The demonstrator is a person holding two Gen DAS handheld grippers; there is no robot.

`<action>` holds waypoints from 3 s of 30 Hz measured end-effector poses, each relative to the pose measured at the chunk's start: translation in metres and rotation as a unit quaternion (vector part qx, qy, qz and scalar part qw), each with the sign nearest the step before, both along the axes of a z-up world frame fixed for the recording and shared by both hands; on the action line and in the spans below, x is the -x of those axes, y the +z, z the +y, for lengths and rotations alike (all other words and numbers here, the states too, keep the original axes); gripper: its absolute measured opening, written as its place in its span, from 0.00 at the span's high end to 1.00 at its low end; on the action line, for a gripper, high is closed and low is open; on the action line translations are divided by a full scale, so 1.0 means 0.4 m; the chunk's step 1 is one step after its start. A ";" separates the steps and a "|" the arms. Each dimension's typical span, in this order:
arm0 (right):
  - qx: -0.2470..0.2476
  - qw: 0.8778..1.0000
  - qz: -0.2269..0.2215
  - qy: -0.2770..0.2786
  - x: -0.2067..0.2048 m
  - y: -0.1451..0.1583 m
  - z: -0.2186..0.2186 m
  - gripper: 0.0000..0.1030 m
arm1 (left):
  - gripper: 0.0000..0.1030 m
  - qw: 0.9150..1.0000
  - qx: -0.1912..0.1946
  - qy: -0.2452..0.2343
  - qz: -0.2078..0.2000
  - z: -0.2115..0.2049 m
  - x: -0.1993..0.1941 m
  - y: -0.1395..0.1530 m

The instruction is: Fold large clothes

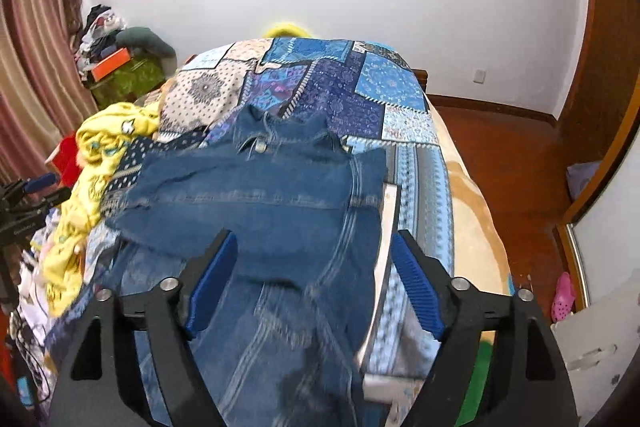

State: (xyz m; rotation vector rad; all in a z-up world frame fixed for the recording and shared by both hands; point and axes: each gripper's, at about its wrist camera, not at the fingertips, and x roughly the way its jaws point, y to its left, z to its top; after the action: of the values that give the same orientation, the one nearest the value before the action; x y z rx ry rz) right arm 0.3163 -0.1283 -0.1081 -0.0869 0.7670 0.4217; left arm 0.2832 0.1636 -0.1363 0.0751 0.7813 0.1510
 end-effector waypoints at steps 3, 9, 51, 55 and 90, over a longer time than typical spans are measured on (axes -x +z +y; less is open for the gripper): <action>0.002 1.000 0.014 -0.001 0.042 -0.032 -0.009 0.24 | 0.34 1.000 0.012 0.002 0.006 0.000 0.059 -0.020; 0.001 0.998 0.063 -0.019 0.118 -0.130 -0.036 0.24 | 0.31 0.997 0.062 0.021 0.043 0.025 0.170 -0.107; -0.102 0.986 0.126 -0.044 0.192 -0.220 -0.115 0.89 | 0.90 0.973 0.225 0.037 0.017 0.015 0.251 -0.179; -0.125 0.988 0.093 -0.014 0.144 -0.145 -0.095 0.90 | 0.90 0.972 0.233 0.018 -0.018 0.033 0.194 -0.104; -0.125 0.984 0.087 -0.089 -0.529 -0.113 -0.006 0.61 | 0.59 0.993 0.089 0.056 0.057 0.190 -0.517 -0.153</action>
State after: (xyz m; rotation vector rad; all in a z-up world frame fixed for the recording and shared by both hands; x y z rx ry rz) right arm 0.5280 -0.1308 -0.1531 0.2549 0.8799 0.3550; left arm 0.4902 0.2397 -0.1975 -0.1296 0.9111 0.1836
